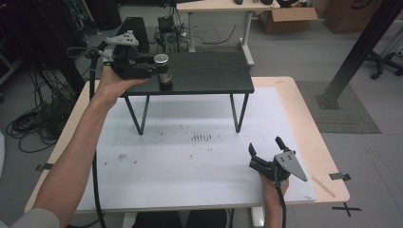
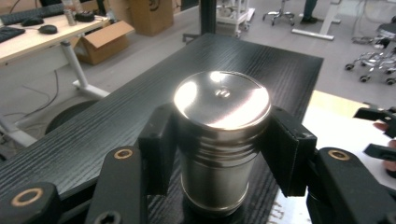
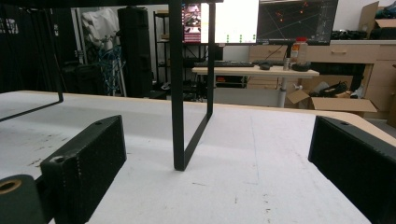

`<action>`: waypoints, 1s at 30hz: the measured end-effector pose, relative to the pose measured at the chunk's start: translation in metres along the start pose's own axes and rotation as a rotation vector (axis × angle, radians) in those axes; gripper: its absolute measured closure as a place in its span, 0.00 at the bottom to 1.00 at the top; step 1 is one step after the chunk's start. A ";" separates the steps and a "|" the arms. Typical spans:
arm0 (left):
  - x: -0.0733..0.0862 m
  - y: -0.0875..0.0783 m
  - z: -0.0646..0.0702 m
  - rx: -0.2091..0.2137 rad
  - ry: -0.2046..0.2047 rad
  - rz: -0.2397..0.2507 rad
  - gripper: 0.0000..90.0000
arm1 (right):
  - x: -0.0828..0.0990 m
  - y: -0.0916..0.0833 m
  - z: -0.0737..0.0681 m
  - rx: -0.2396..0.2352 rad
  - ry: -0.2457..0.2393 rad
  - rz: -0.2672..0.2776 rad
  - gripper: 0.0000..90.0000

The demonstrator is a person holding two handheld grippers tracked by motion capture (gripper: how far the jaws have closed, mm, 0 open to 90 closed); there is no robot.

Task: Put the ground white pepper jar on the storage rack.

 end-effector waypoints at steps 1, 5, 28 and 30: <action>0.000 0.002 -0.001 -0.001 0.000 -0.003 0.55 | 0.000 0.000 0.000 0.000 0.000 0.000 0.04; 0.000 0.007 -0.006 -0.011 -0.014 -0.004 0.54 | 0.000 0.000 0.000 -0.001 0.000 0.001 0.04; 0.003 0.011 -0.007 -0.011 -0.008 -0.001 0.54 | 0.000 0.000 0.000 -0.001 -0.001 0.001 0.04; 0.003 0.011 -0.007 -0.011 -0.008 0.000 0.54 | 0.000 0.000 0.000 -0.001 -0.001 0.001 0.04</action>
Point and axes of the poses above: each handheld gripper's, and its own axes: y roughly forward along the jaws, x roughly out of its underside, z roughly to its right, the point moved 2 cm from there along y, roughly forward along the jaws, and after that the axes turned 3 degrees about -z, right-handed, at the moved point
